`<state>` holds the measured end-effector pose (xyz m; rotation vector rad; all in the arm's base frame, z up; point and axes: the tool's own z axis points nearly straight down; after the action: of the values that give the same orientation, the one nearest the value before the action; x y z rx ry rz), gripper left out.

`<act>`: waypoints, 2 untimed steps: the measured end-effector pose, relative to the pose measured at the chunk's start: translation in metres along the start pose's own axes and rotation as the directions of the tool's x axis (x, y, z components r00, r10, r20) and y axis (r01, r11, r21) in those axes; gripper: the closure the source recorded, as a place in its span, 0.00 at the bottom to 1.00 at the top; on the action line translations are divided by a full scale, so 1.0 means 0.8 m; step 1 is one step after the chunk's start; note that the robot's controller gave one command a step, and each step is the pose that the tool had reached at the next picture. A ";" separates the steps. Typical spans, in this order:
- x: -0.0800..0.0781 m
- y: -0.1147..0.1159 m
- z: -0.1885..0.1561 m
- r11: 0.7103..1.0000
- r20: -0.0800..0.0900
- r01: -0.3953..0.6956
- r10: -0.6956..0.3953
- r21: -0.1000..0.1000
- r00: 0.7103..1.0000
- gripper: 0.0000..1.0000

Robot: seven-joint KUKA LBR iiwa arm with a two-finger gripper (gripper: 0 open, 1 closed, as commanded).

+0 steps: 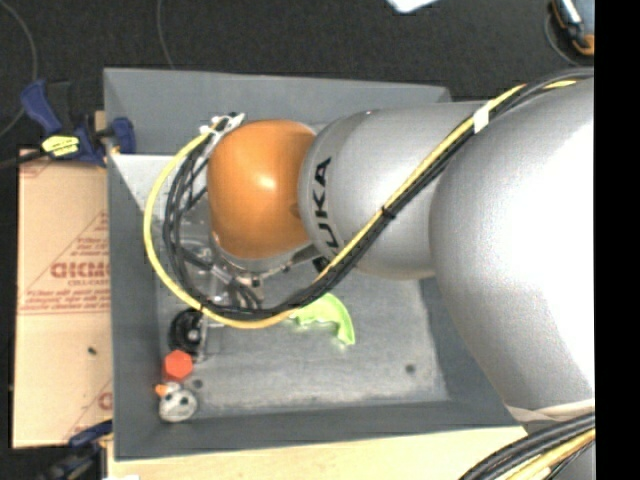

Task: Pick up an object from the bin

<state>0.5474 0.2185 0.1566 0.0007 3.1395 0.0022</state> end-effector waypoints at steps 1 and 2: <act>0.046 -0.008 0.083 0.987 -0.003 0.161 -0.161 0.000 0.987 0.00; 0.060 -0.037 0.101 0.915 0.003 0.404 -0.404 0.000 0.915 0.00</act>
Offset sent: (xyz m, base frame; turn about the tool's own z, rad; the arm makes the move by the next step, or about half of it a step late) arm -0.0493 -0.0282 -0.0814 -0.4158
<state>0.4998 0.1894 0.0760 -0.6460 3.0690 0.0019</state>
